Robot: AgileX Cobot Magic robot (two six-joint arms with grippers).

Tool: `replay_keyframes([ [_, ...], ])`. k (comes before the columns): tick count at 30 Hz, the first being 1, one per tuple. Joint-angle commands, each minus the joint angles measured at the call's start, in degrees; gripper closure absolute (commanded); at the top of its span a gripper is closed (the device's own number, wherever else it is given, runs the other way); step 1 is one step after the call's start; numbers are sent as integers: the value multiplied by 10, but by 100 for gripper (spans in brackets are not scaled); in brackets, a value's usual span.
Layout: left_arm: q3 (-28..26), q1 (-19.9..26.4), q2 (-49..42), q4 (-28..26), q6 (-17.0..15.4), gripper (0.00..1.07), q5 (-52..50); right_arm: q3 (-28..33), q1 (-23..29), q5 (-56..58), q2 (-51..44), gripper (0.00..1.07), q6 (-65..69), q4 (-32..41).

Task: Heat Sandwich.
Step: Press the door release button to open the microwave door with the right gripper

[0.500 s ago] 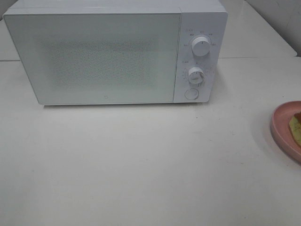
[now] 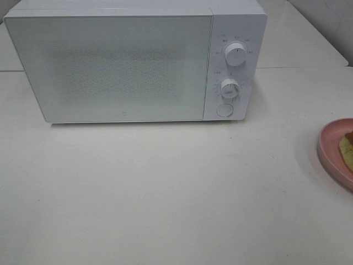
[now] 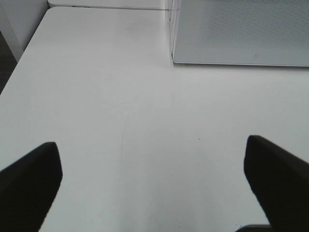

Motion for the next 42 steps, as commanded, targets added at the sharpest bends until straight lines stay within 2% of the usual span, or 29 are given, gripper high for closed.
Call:
replay_keyframes([
  [1, 1, 2, -11, -3, -3, 9, -6, 1, 2, -3, -15, 41, 0, -3],
  [12, 1, 2, -11, -3, -3, 9, -6, -17, 2, -33, 0, 40, 0, 5],
  [42, 1, 2, -11, -3, -3, 9, -6, 10, 2, -278, 269, 40, 0, 13],
])
